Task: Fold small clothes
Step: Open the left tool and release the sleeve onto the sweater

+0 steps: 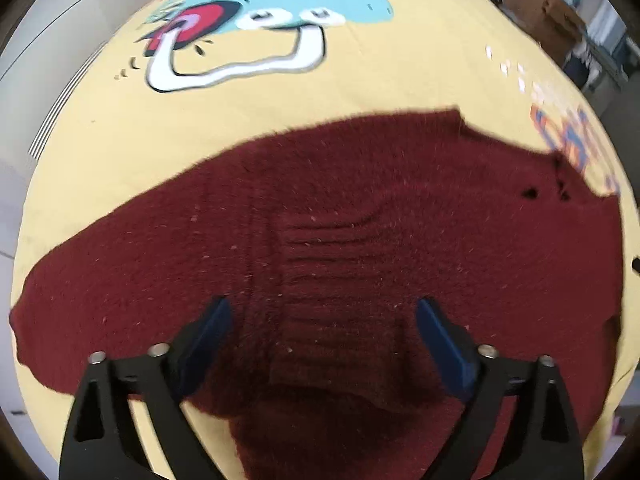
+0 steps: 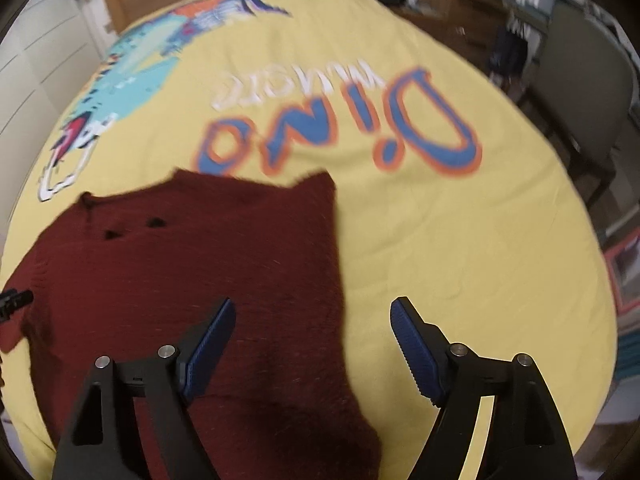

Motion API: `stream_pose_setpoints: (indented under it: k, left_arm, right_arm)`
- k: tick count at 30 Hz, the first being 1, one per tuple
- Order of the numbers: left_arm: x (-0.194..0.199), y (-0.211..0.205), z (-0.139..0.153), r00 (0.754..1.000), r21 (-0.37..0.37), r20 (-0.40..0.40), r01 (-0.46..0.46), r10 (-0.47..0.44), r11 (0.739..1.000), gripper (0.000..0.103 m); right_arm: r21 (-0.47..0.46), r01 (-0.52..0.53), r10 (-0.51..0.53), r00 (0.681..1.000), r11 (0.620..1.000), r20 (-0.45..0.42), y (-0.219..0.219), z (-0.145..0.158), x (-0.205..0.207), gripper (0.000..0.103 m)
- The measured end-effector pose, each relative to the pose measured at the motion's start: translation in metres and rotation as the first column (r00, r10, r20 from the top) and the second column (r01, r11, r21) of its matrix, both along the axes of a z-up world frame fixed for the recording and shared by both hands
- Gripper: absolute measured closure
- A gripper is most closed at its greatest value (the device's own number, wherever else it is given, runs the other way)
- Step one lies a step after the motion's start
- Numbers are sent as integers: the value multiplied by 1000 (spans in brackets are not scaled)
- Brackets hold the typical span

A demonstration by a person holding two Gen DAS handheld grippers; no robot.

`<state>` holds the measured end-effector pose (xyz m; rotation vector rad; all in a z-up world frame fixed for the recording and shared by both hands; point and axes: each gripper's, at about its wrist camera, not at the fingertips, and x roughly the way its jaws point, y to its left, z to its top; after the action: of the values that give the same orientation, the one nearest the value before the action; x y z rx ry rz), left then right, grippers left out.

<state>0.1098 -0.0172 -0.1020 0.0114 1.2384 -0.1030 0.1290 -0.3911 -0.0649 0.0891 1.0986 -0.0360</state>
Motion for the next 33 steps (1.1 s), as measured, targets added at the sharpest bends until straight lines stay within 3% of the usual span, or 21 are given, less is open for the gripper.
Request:
stream_pose_setpoints:
  k: [1,2,6,9,12,14,17,22,28,33]
  left_arm:
    - [-3,1,8,1000,-13,17,0,1,1000,1]
    - [-4,5,15,999,-23,36,3,-3,1000,1]
    - [-14,-14,39,995,-21,90,45,-43,999,1]
    - [-26,-33,47,990,-44,125,76,-70,996,1]
    - [-7,-45,33,986,-41,128,110,-103,993,1]
    - [22,-29,4,988,-57,106,117,-111,991,1]
    - [21,-45,-25,988,-38,81,138,-134,990,1]
    - [16,-52,-67,989,-9,12,146,-146,989,1]
    - [19,-28,-67,991,24,50,121,-122,992,1]
    - [25,-6,-72,993,-2,36,113,-113,994,1]
  right_arm:
    - [-6,-14,14,1000,1000,18,7,6,-2,12]
    - [-6,-26,26,999,1000,27,16,9,1,2]
    - [1,-82,82,994,997,68,53,19,2,0]
    - [-28,-129,130,989,991,72,83,10,3,0]
    - [-45,-167,169,985,985,45,109,-10,-1,0]
    - [-51,-187,188,982,981,33,125,-29,-2,0]
    - [-47,-201,201,980,979,-8,135,-57,-4,0]
    - [-65,-192,188,980,979,-63,127,-92,-6,0]
    - [-53,-97,95,994,994,-45,80,-93,-7,1]
    - [-77,-96,93,995,992,-41,57,-95,-7,1]
